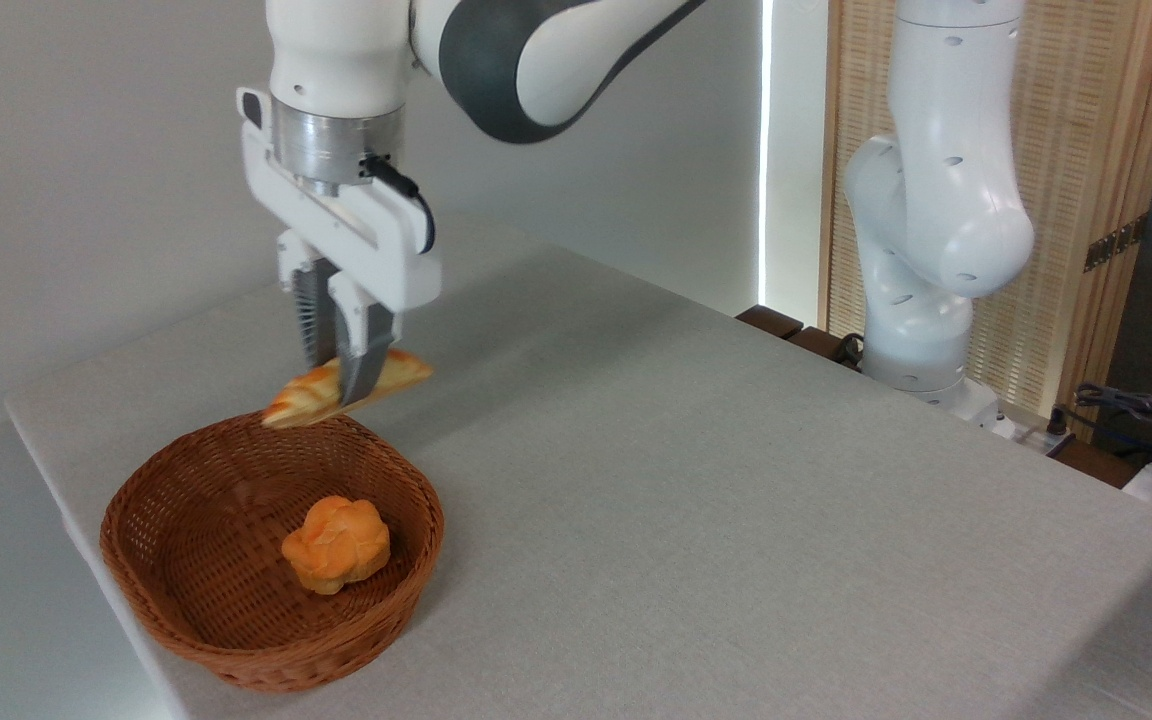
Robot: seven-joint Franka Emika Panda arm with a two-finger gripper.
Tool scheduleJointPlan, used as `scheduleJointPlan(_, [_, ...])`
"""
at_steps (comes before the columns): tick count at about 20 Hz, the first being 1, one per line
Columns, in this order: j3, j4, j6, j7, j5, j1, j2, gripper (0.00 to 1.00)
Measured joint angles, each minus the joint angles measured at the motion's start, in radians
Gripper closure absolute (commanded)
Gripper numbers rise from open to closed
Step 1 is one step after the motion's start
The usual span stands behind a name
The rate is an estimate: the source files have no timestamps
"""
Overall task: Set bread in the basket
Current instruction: 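Carry the croissant over the wicker basket and lower it inside, then open the gripper to release the croissant and raise it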
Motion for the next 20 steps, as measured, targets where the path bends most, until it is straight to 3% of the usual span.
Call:
scheduleJointPlan(5, [0.0,0.001,0.142,0.0,-0.013,-0.002,0.066,0.0])
scheduleJointPlan(12, [0.0,0.01,0.145,-0.01,-0.014,-0.003,0.077,0.0])
scheduleJointPlan(15, [0.004,0.016,0.056,-0.012,-0.008,-0.003,0.069,0.0])
scheduleJointPlan(20, [0.008,0.041,-0.159,-0.012,0.106,0.0,0.035,0.0])
